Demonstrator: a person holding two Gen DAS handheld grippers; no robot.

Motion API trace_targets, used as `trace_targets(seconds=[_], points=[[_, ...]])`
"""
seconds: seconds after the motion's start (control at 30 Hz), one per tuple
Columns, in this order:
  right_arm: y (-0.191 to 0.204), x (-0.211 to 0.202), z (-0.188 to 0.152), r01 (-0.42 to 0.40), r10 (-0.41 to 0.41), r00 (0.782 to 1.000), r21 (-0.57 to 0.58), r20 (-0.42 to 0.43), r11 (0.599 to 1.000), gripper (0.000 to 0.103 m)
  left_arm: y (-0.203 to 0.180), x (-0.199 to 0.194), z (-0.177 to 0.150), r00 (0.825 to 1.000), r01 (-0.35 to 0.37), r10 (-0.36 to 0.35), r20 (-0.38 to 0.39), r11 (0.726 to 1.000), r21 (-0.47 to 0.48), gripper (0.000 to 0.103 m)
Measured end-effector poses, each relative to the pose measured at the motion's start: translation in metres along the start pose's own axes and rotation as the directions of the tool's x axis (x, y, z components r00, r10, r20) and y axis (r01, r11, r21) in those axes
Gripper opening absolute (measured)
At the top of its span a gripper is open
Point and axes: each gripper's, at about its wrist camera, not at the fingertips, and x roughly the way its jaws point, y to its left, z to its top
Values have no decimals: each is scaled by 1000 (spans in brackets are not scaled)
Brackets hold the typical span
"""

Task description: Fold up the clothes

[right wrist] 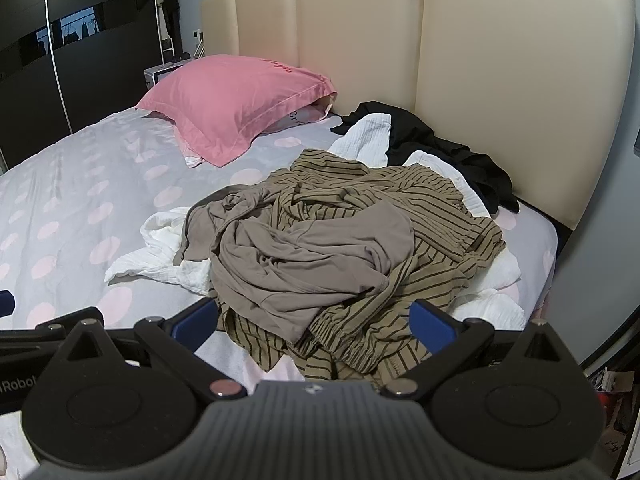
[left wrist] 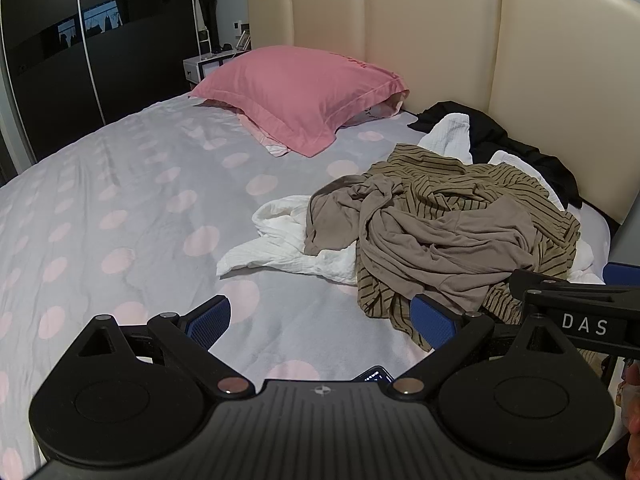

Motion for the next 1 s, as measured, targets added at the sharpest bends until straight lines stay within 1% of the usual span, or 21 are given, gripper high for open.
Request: trace_targets(seconds=[1.0], points=[[0, 3, -1, 6, -6, 1000, -15, -7, 1000, 102, 1, 2, 0, 999, 13, -13, -30, 1000, -12, 96]])
